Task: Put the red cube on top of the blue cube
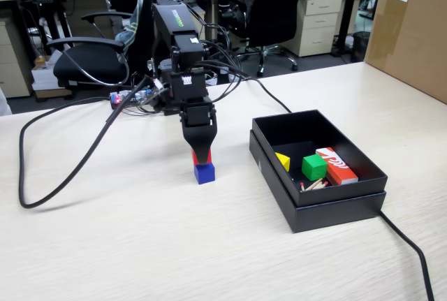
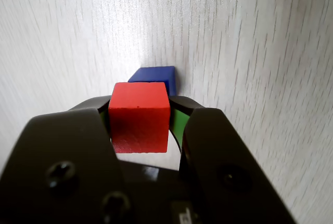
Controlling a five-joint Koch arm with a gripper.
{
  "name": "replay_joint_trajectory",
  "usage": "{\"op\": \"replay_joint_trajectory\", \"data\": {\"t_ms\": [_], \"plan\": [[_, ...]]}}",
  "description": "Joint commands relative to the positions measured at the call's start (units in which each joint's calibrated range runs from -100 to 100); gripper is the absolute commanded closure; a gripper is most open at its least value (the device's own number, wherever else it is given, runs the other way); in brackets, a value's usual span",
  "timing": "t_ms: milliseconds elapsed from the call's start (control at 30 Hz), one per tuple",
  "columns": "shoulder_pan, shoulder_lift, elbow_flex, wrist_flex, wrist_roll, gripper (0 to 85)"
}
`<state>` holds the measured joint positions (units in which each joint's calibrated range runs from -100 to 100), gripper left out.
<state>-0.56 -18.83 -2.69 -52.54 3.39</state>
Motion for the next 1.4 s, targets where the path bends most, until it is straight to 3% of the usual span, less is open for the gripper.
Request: {"op": "replay_joint_trajectory", "data": {"t_ms": [0,233,367,467,600,767,967,1367], "plan": [[0.0,-0.3,1.6,1.6,0.0,84.3],[0.0,0.8,1.7,1.7,0.0,84.3],[0.0,1.7,1.6,1.7,-0.1,76.5],[0.0,2.0,1.6,1.7,-0.1,76.3],[0.1,2.0,1.2,1.7,-0.1,58.0],[0.3,2.0,1.2,1.7,-0.3,45.5],[0.4,-1.0,0.3,1.5,-0.3,40.0],[1.5,-25.6,-5.3,1.2,-0.3,38.8]]}}
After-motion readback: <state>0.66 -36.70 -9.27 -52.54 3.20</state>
